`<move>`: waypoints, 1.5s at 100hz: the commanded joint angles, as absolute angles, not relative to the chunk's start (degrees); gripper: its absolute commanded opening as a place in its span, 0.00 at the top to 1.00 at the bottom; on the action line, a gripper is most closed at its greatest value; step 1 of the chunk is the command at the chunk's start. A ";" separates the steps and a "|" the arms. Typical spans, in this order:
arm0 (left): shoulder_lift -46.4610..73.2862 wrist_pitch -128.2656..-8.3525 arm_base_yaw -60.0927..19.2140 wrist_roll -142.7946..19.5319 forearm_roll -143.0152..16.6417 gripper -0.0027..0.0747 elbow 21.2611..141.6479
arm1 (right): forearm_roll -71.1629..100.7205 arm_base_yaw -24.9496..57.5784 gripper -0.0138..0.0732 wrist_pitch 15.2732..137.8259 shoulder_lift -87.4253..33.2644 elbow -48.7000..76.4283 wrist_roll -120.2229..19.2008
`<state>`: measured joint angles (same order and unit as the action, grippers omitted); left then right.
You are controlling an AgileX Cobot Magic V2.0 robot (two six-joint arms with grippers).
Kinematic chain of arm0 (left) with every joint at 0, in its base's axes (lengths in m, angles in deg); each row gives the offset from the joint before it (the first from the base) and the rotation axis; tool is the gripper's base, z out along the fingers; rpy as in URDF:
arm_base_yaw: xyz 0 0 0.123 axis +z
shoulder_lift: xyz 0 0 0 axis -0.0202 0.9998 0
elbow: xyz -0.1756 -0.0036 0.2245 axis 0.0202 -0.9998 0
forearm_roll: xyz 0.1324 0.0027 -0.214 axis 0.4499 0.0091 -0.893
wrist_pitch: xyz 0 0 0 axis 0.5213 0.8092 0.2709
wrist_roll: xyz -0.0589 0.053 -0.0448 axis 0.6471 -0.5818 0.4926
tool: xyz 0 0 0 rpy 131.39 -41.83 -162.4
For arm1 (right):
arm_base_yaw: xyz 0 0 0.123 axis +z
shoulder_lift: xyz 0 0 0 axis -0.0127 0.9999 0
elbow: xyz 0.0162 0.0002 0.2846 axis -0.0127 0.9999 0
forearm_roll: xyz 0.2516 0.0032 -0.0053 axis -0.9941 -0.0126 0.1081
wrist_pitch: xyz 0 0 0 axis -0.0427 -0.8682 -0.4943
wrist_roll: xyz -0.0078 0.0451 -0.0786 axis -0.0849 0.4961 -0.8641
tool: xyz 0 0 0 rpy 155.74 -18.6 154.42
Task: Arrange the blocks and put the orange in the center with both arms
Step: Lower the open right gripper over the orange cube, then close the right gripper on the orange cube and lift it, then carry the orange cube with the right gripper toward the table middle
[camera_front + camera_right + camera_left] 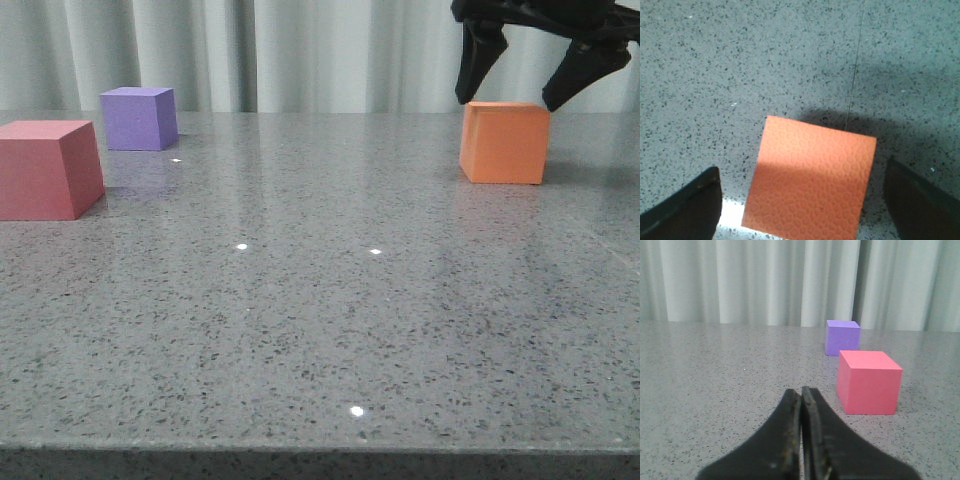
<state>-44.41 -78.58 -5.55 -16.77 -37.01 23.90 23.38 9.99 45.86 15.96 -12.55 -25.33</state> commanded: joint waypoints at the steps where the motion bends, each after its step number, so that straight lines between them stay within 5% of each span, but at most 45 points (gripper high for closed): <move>1: -46.45 -83.28 -5.38 -16.20 -37.01 0.99 21.48 | 23.95 9.78 0.10 49.27 13.93 -14.55 -25.74; 39: -46.45 -83.28 -5.38 -16.20 -37.01 0.99 21.48 | 23.97 9.78 0.10 50.50 16.70 -14.55 -25.74; 70: -46.45 -83.28 -5.38 -16.20 -37.01 0.99 21.48 | 23.97 9.78 0.38 50.58 17.36 -14.55 -25.74; 110: -46.45 -83.28 -5.38 -16.20 -37.01 0.99 21.48 | 23.48 10.81 0.43 46.87 17.10 -17.59 -25.43; 131: -46.45 -83.28 -5.38 -16.20 -37.01 0.99 21.48 | 25.77 17.03 0.60 46.73 17.15 -24.64 -19.52; 150: -46.45 -83.28 -5.38 -16.20 -37.01 0.99 21.48 | 35.99 24.30 0.61 44.57 20.30 -32.26 -8.85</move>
<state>-44.41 -78.69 -5.55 -16.77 -37.01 23.90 30.34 21.70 43.73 21.30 -26.99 -13.89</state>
